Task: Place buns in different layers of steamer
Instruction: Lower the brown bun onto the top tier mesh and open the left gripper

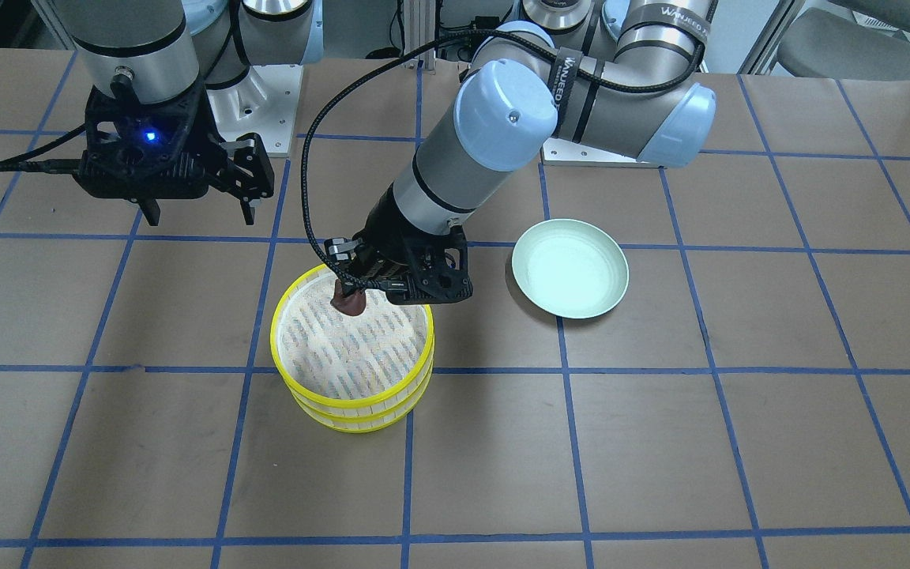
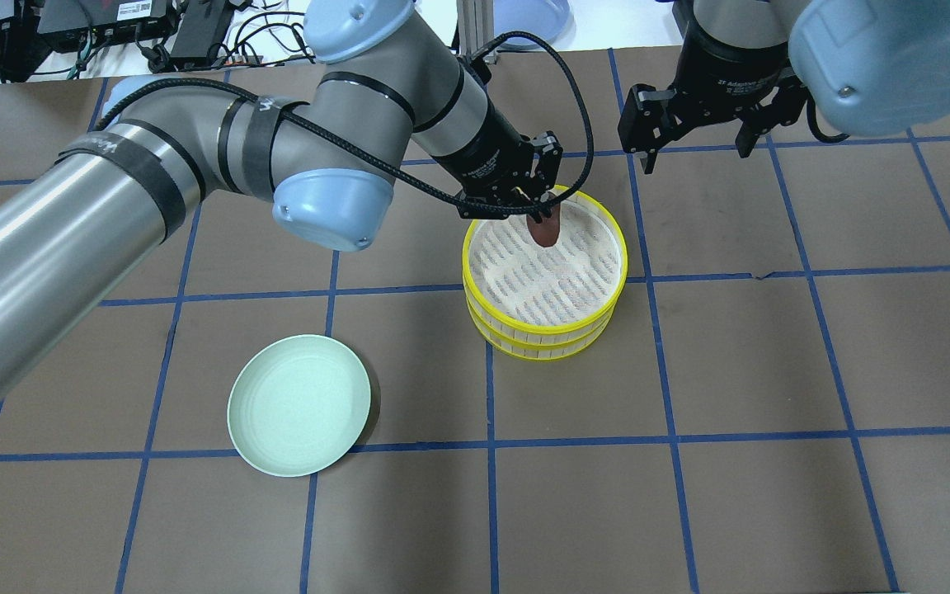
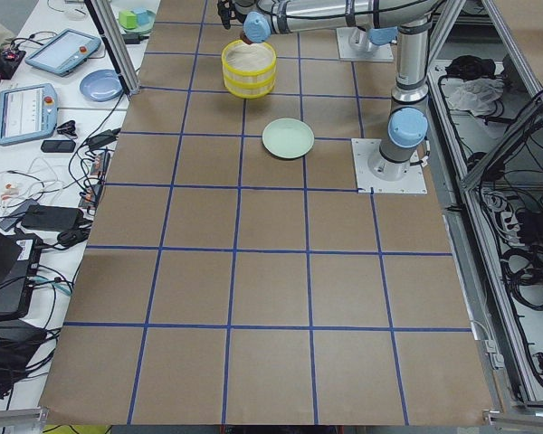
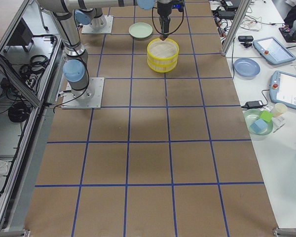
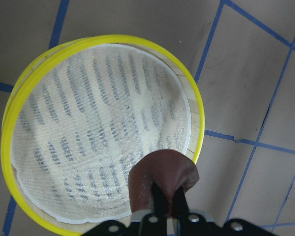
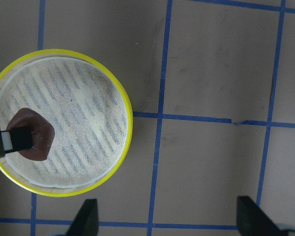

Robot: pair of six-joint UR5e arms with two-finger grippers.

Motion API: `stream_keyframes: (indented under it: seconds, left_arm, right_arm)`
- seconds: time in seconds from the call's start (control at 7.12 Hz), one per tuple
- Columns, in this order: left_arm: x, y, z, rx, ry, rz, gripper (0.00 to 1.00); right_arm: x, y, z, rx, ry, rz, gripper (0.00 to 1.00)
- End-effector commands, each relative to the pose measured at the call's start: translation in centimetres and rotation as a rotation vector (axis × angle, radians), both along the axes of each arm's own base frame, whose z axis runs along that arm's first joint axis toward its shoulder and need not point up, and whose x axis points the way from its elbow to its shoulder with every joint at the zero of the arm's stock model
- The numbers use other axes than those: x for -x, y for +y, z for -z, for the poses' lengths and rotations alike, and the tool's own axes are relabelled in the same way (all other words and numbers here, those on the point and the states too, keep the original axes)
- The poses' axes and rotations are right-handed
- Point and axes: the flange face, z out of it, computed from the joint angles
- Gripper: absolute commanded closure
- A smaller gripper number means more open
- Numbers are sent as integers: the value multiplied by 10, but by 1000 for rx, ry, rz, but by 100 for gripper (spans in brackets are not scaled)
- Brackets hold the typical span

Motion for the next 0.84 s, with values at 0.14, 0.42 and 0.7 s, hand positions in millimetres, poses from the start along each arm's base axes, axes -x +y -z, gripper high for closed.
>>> stream_keyframes:
  seconds: [0.14, 0.42, 0.7]
  left_arm:
    - [-1, 3, 4, 27, -36, 6, 0]
    - [-34, 1, -21, 67, -126, 32, 0]
    - [-104, -5, -47, 124, -303, 132, 0]
  right_arm:
    - [3, 1, -5, 14, -7, 13, 0]
    - [3, -2, -8, 46, -22, 31, 0]
    - [4, -1, -7, 38, -34, 96, 0]
